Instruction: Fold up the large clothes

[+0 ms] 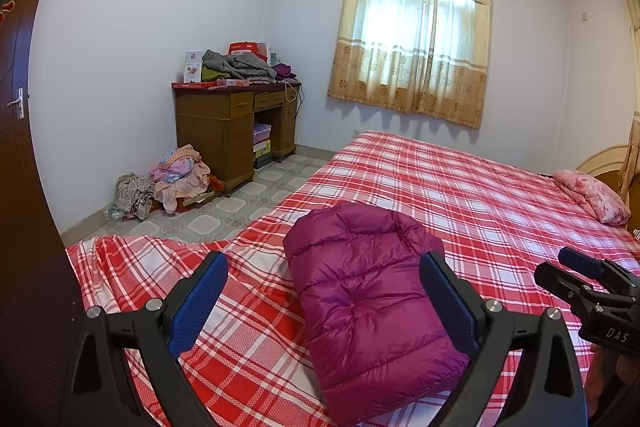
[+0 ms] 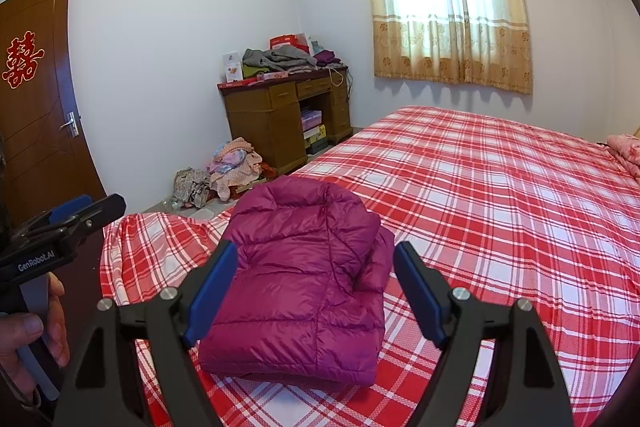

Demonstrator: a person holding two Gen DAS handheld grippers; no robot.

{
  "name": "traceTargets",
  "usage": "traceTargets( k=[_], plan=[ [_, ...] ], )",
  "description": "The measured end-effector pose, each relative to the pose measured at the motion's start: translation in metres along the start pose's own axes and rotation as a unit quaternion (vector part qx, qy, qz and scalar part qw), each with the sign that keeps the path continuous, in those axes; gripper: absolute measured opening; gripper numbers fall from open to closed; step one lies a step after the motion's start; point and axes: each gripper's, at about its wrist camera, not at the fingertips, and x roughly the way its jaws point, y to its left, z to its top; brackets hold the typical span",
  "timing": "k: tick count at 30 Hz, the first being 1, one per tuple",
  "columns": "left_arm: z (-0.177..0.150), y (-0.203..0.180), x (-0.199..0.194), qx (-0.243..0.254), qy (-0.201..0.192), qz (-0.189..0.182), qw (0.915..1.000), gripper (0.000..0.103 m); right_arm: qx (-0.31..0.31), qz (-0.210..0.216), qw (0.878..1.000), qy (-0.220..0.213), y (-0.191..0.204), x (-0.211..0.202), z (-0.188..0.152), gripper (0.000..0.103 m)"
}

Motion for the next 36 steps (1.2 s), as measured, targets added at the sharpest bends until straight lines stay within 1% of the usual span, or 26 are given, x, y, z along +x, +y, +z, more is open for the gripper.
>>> traceTargets(
  k=[23, 33, 36],
  plan=[
    [-0.0016, 0.0029, 0.0029, 0.01, 0.0, -0.003, 0.9999, 0.097, -0.003, 0.001, 1.0, 0.0, 0.001, -0.0001, 0.0004, 0.083],
    [-0.0021, 0.0062, 0.0048, 0.011, 0.0, 0.004, 0.9999, 0.097, -0.002, 0.002, 1.0, 0.0, 0.0013, 0.0005, 0.0004, 0.083],
    [-0.0015, 0.0081, 0.0061, 0.011, 0.003, 0.013, 0.9999, 0.097, -0.003, 0.002, 1.0, -0.001, 0.0014, 0.0007, 0.0002, 0.083]
  ],
)
